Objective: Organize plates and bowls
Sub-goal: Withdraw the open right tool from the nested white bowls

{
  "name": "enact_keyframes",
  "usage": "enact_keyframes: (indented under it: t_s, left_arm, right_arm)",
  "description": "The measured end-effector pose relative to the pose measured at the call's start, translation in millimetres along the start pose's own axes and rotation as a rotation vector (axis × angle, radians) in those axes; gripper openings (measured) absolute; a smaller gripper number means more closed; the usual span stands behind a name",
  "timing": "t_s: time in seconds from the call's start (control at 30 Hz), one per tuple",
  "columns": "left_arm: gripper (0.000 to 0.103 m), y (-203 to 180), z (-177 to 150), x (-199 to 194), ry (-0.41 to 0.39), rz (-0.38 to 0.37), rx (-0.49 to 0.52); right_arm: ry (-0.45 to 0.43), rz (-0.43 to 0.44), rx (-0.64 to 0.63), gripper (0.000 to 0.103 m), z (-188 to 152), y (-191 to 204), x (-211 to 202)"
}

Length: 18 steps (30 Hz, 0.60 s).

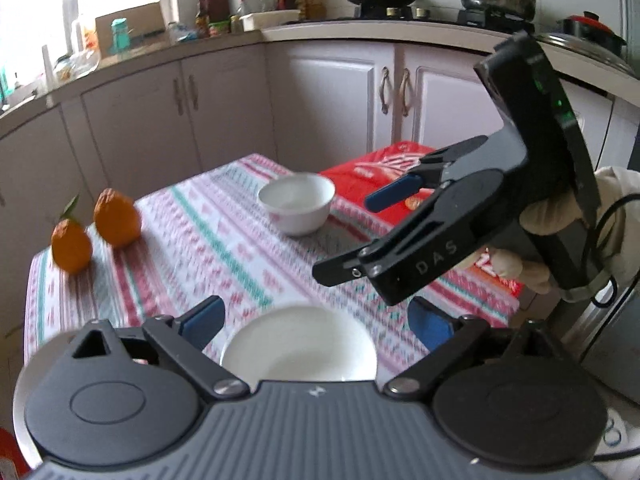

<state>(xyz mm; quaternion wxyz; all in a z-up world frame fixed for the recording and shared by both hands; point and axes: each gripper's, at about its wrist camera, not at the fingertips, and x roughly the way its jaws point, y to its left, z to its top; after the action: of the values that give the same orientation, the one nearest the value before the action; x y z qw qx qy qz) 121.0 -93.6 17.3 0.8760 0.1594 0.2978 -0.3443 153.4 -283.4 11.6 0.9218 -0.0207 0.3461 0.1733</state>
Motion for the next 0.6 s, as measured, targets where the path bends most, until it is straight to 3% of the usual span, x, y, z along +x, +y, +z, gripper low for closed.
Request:
enact_keyframes:
  t_s: [0.17,0.3,0.47,0.6]
  left_arm:
    - [0.098,0,33,23,-0.009,-0.009,0.024]
    - [0.098,1,55,43,0.034,-0.034,0.063]
    - [0.098,3,80,60,0.081,-0.045,0.136]
    - [0.098,16,104,101,0.138,-0.051,0.122]
  right_arm:
    - [-0.021,-0.046,0.045,0.103,7,-40,0]
    - [-0.038,-0.046,0.059,0.103,10,-72,6]
    - [-0.068,-0.122,-0.004,0.103,10,-100,14]
    - [-0.038,-0.097,-0.063,0.103,8,-111,39]
